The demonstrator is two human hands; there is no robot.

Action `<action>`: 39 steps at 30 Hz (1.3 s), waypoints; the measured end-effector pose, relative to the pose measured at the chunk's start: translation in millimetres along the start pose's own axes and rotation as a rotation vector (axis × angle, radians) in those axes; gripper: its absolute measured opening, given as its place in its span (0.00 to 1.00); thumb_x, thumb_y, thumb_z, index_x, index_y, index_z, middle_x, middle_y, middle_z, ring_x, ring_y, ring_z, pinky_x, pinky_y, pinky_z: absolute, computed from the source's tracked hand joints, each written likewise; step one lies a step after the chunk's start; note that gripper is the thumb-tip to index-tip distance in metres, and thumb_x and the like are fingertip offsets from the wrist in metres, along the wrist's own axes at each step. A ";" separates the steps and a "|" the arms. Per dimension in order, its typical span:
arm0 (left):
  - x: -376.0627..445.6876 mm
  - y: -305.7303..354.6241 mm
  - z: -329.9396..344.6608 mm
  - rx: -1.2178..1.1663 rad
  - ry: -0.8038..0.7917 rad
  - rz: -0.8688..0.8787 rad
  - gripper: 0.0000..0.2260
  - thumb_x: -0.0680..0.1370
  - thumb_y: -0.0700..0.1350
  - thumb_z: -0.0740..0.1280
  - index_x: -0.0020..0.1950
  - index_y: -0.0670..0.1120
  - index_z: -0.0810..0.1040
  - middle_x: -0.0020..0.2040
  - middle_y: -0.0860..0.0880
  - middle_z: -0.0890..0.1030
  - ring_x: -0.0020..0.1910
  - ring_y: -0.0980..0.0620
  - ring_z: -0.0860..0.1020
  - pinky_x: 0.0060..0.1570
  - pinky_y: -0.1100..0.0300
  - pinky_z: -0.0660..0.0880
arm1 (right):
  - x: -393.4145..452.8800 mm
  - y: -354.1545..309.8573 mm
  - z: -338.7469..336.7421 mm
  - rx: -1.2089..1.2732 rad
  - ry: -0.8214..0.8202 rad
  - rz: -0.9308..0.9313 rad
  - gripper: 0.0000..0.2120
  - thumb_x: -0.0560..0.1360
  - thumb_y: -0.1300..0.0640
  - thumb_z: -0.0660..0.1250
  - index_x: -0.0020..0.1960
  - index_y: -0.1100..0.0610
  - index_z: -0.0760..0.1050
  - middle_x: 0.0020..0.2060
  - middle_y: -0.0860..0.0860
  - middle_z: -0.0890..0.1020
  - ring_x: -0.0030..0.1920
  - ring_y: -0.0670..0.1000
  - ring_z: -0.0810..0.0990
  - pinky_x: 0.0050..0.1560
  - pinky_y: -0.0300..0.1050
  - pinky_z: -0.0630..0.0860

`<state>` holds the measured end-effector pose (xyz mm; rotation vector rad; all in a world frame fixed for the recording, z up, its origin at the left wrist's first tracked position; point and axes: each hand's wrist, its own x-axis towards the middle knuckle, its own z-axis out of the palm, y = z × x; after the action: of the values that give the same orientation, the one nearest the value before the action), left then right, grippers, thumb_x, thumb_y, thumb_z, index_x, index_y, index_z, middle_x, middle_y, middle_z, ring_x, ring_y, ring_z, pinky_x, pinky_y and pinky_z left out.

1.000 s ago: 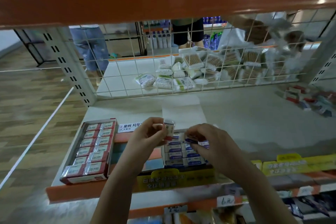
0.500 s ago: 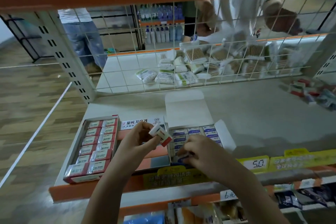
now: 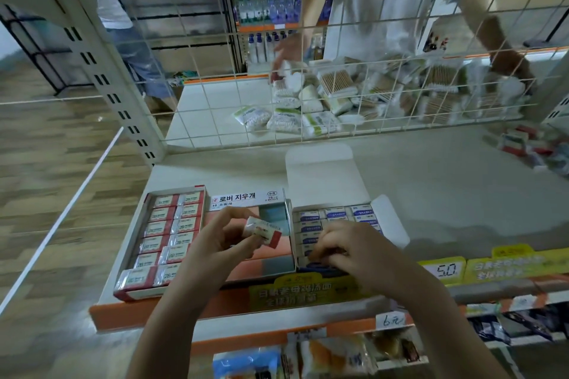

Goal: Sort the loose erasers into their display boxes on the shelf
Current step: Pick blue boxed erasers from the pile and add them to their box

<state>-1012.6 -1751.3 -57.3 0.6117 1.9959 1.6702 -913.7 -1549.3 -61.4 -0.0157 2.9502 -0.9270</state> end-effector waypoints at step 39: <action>3.1 -8.7 8.0 -0.045 -0.046 -0.115 0.16 0.66 0.48 0.68 0.51 0.44 0.73 0.44 0.46 0.83 0.43 0.50 0.82 0.40 0.60 0.79 | 10.4 -29.9 -9.7 -0.425 -0.147 -0.039 0.10 0.77 0.59 0.59 0.58 0.58 0.72 0.53 0.53 0.72 0.51 0.49 0.70 0.52 0.42 0.71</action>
<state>-1010.5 -1744.5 -67.4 0.5050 1.9187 1.6130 -924.7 -1568.5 -36.8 -0.1498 2.9520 -0.2725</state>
